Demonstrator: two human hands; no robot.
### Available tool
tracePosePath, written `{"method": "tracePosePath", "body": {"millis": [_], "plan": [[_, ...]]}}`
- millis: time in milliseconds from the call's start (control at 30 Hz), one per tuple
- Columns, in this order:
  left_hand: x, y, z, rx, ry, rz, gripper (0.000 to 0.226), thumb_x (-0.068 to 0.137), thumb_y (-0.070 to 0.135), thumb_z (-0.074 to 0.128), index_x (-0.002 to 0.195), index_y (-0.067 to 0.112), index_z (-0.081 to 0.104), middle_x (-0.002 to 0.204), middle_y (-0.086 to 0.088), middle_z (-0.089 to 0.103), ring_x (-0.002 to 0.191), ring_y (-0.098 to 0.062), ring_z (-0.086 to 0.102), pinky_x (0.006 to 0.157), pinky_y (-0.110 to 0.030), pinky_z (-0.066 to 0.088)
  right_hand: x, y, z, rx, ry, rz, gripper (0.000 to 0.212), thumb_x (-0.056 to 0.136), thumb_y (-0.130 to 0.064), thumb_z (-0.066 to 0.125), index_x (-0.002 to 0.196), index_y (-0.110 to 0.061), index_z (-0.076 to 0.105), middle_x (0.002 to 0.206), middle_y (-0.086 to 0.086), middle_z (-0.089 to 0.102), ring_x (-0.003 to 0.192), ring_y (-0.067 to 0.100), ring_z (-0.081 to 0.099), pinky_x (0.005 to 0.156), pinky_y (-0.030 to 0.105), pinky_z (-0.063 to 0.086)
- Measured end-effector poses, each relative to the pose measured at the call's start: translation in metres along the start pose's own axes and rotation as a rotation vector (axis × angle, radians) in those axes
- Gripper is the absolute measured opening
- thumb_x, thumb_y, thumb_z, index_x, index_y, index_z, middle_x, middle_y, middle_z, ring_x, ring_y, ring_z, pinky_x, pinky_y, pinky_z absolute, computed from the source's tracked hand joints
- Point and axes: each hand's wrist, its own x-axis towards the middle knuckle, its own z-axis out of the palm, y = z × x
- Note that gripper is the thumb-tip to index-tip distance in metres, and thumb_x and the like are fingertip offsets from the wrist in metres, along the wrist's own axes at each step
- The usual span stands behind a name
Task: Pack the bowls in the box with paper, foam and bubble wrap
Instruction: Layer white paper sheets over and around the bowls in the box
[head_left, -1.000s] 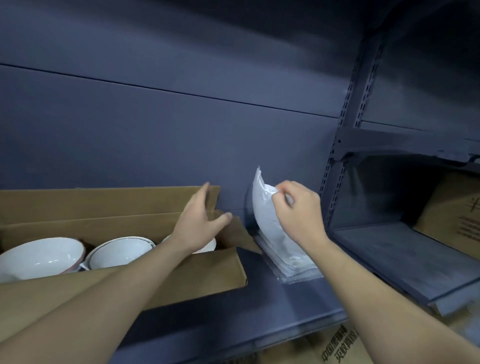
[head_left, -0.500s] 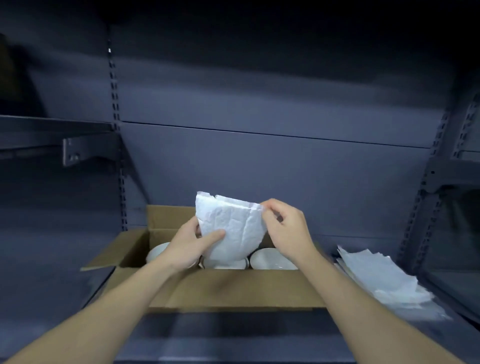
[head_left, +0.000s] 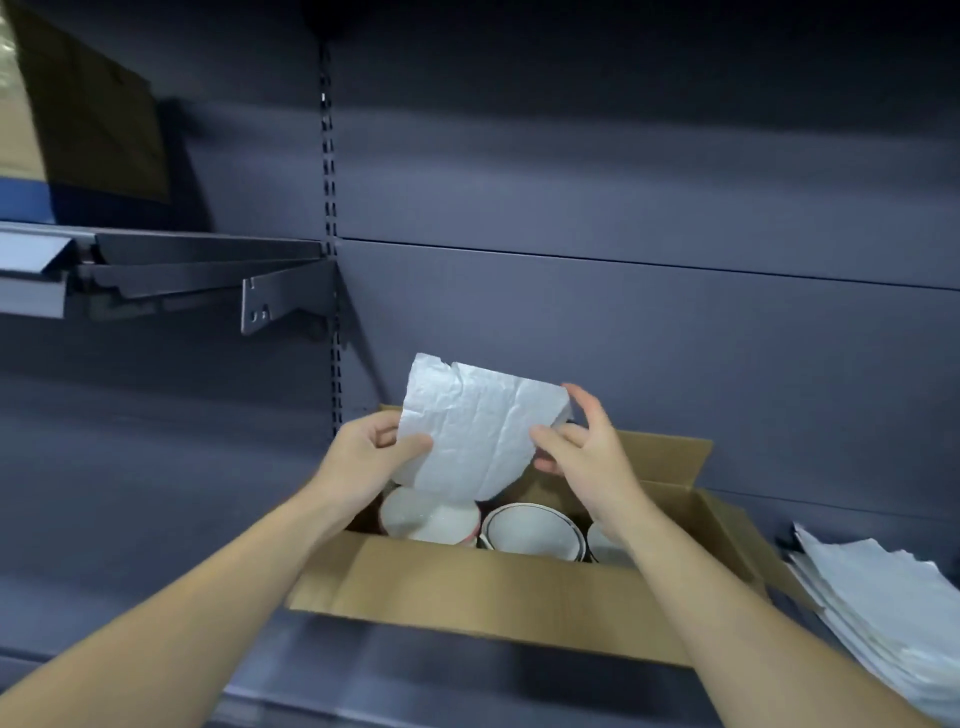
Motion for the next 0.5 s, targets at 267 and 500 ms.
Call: {"method": "tracePosePath", "body": {"millis": [267,500], "plan": [[0.015,-0.03,-0.014,0.011,0.085,-0.104,0.061,0.086,0.011,0.072,0.135,0.037,0.046,0.084,-0.009,0.072,0.081,-0.02,0.072,0.076,-0.034,0.056,0.01,0.043,0.021,-0.203,-0.106,-0.001,0.065,0.085,0.014,0.039,0.123,-0.036,0.055,0.095,0.006,0.069,0.09,0.022,0.066,0.09,0.038,0.055],[0.015,-0.036,-0.019,-0.067,-0.008,-0.344,0.015,0.091,0.013,0.066,0.103,0.014,0.076,0.117,-0.011,0.068,0.103,-0.03,0.067,0.077,-0.041,0.06,0.012,0.068,0.031,-0.734,-0.139,-0.21,0.035,0.09,-0.001,0.059,0.113,-0.023,0.073,0.087,-0.015,0.047,0.078,0.004,0.051,0.07,0.015,0.039]]}}
